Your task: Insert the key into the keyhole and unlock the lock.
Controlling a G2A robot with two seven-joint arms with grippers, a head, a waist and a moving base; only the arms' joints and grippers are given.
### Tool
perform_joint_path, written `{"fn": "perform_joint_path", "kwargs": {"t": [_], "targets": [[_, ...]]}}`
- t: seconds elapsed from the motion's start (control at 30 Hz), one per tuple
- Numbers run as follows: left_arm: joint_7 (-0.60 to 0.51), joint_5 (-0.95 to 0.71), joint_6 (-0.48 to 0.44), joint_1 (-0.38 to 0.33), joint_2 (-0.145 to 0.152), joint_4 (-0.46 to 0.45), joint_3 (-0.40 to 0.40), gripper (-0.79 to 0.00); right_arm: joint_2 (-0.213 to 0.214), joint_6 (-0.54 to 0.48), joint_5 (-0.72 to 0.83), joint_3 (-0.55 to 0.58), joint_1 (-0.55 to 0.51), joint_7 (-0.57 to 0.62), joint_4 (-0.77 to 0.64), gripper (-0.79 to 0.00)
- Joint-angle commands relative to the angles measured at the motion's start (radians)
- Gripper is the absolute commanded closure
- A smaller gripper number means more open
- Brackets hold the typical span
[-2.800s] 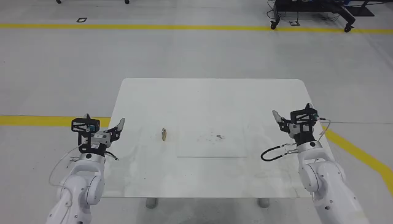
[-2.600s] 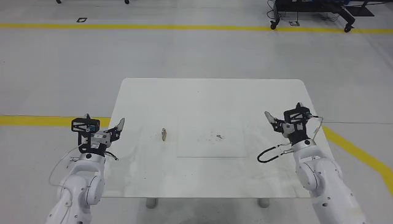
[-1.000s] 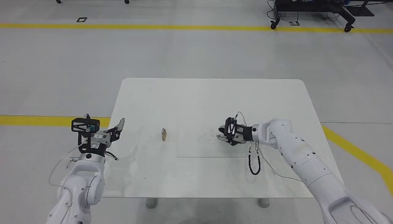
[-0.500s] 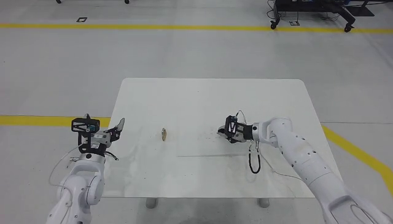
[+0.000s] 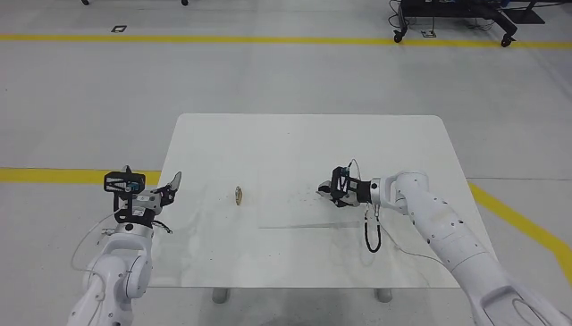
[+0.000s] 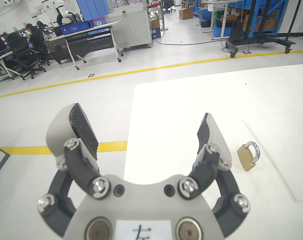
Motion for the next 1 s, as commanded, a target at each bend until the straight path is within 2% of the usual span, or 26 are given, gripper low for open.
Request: {"fn": "perform_joint_path", "kwargs": {"t": [0.0,0.07,0.13,0.27,0.33,0.63,0.67,0.73,0.8,0.87,0.97], "targets": [[0.0,0.0,0.0,0.0,0.0,0.0,0.0,-0.785,0.0,0.0,0.0,0.0,0.0,0.0,0.0,0.0],[0.0,0.0,0.0,0.0,0.0,0.0,0.0,-0.785,0.0,0.0,0.0,0.0,0.0,0.0,0.0,0.0],[-0.012,0.129,-0.021,0.01,0.003,-0.035,0.04,-0.785,0.0,0.0,0.0,0.0,0.0,0.0,0.0,0.0],[-0.093,0.368,-0.123,-0.02,0.003,-0.102,0.189,-0.785,0.0,0.0,0.0,0.0,0.0,0.0,0.0,0.0],[-0.154,0.399,-0.157,-0.053,-0.002,-0.13,0.257,-0.785,0.0,0.0,0.0,0.0,0.0,0.0,0.0,0.0],[-0.147,0.381,-0.157,-0.054,-0.003,-0.13,0.26,-0.785,0.0,0.0,0.0,0.0,0.0,0.0,0.0,0.0],[-0.139,0.346,-0.169,-0.054,-0.005,-0.124,0.265,-0.785,0.0,0.0,0.0,0.0,0.0,0.0,0.0,0.0],[-0.127,0.3,-0.267,-0.065,-0.004,-0.126,0.289,-0.785,0.0,0.0,0.0,0.0,0.0,0.0,0.0,0.0],[-0.156,0.332,-0.296,-0.087,-0.006,-0.114,0.325,-0.785,0.0,0.0,0.0,0.0,0.0,0.0,0.0,0.0],[-0.213,0.378,-0.296,-0.132,-0.013,-0.076,0.387,-0.785,0.0,0.0,0.0,0.0,0.0,0.0,0.0,0.0],[-0.294,0.457,-0.248,-0.23,-0.035,0.019,0.502,-0.785,0.0,0.0,0.0,0.0,0.0,0.0,0.0,0.0]]}}
